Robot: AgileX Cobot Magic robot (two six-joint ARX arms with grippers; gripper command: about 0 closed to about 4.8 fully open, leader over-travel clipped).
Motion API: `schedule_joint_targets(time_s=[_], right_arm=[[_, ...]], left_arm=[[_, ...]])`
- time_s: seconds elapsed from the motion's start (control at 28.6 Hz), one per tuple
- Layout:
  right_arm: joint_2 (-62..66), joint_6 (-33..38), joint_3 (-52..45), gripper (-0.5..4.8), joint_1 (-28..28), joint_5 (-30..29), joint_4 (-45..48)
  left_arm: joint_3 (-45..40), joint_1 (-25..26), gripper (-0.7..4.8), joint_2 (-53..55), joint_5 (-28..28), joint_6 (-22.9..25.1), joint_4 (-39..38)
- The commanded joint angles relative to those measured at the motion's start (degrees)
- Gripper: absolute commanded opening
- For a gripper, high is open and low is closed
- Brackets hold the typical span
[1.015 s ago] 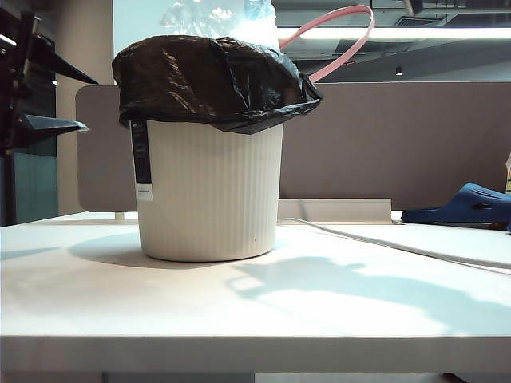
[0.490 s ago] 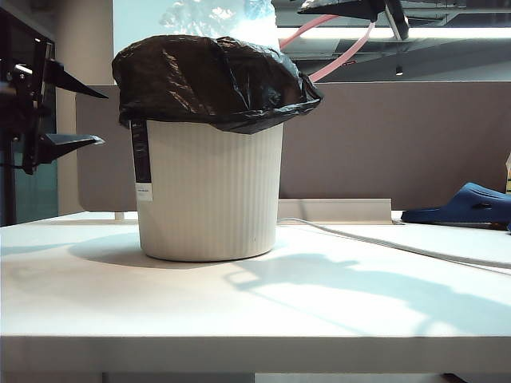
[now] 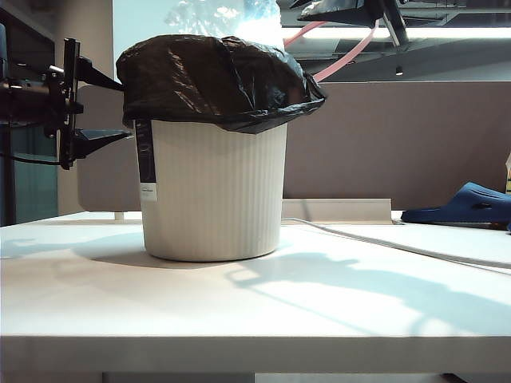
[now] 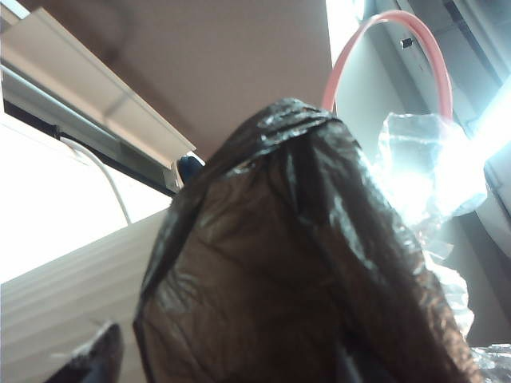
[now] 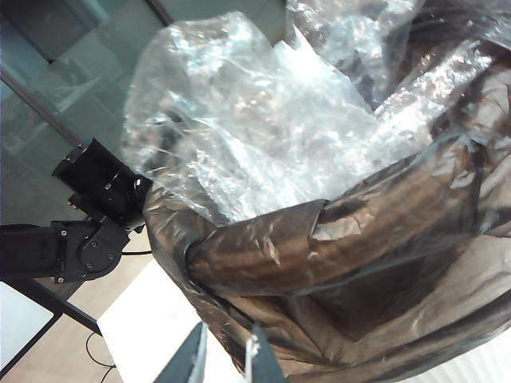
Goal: Open the ring lid of the trash can, pull out the black garbage bag inside, and place it on the table.
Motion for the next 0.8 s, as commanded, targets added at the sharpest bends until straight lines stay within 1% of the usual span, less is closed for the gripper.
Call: schedule_joint_targets(time_s=[0.03, 0.14, 0.17, 0.31, 0.35, 0.38, 0.42, 0.66, 0.7, 0.8], right_arm=[[0.07, 0.07, 0.2, 0.68, 0.04, 0.42, 1.07], [0.07, 0.07, 0.2, 0.68, 0.04, 0.74, 1.11], [0.07, 0.07, 0.2, 0.68, 0.04, 0.72, 1.07], [0.07, 0.07, 0.2, 0.68, 0.04, 0.74, 1.05], [0.07, 0.07, 0.2, 0.68, 0.04, 0.72, 1.05], [0.07, 0.07, 0.2, 0.68, 0.04, 0.72, 1.05], [0.07, 0.07, 0.2, 0.68, 0.04, 0.7, 1.03], [0.07, 0.07, 0.2, 0.68, 0.04, 0.72, 0.74], [0.07, 0.07, 0.2, 0.68, 0.04, 0.7, 0.59], [0.07, 0.07, 0.2, 0.68, 0.04, 0.7, 0.57]], left_arm=[[0.17, -0.07, 3.35, 0.07, -0.66, 0.7, -1.4], [0.17, -0.07, 3.35, 0.5, -0.63, 0.83, -2.69], [0.17, -0.13, 3.35, 0.5, -0.98, 1.68, -3.58], [0.17, -0.17, 3.23, 0.5, -1.7, 1.99, -3.69], [0.17, -0.17, 2.95, 0.5, -1.7, 1.99, -3.69], [0.17, -0.17, 2.41, 0.5, -1.7, 1.99, -3.74], [0.17, -0.17, 2.14, 0.5, -1.7, 2.01, -3.74], [0.17, -0.33, 2.01, 0.5, -1.7, 2.19, -3.74], [0.17, -0.33, 1.61, 0.5, -1.7, 2.21, -3.74], [0.17, -0.52, 1.14, 0.5, -1.73, 2.23, -3.69]])
